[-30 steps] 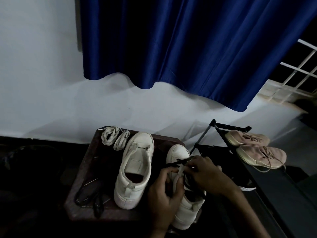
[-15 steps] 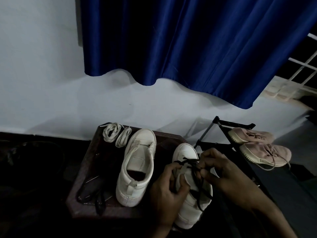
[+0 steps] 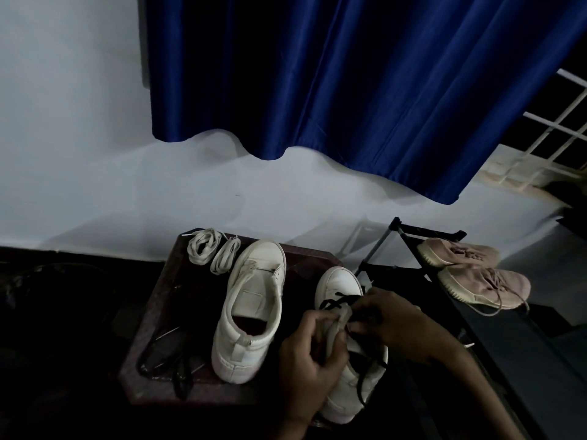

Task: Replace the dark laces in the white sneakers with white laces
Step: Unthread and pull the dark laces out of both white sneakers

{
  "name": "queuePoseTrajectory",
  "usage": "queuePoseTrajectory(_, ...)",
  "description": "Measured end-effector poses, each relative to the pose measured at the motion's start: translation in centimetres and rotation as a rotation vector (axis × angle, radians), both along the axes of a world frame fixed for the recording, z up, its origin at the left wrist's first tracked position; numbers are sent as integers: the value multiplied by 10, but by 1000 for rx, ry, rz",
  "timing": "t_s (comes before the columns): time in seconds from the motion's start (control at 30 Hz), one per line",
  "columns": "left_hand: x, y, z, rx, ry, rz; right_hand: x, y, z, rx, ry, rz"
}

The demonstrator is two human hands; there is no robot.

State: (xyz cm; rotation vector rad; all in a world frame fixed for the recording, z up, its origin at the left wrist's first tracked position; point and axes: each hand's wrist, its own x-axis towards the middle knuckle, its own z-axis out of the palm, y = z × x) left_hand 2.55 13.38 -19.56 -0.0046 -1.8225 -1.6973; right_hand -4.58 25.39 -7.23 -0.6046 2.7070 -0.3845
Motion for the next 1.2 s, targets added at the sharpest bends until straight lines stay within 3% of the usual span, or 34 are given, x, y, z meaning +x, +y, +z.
queuePoseTrajectory(0.33,-2,-3,0,-10,111,-90,0,-9,-24,-146,75,-136)
queuePoseTrajectory(0.47,-5,-2,-1,-33,120,-90,6,-11,-20,-57,127,-102)
queuePoseTrajectory(0.57,-5,-1,-1,-64,129,-30,14,1,-4,-102,131,-86)
queuePoseTrajectory(0.7,-2,-2,-1,-83,123,0,29,19,16,-330,60,29)
queuePoseTrajectory(0.83,-5,-1,-1,-95,92,33,41,30,37,-704,-197,57)
queuePoseTrajectory(0.9,-5,0,-2,-96,90,49,40,37,38,-638,-284,95)
queuePoseTrajectory(1.0,-4,1,-1,-84,115,23,32,48,35,-270,-299,149)
queuePoseTrajectory(1.07,-5,2,-2,-78,119,0,23,47,34,-59,-121,50)
queuePoseTrajectory(1.13,-6,2,-4,-80,115,-9,15,29,29,-6,54,-51)
queuePoseTrajectory(1.2,-6,2,-6,-89,124,-8,8,7,19,73,118,-1)
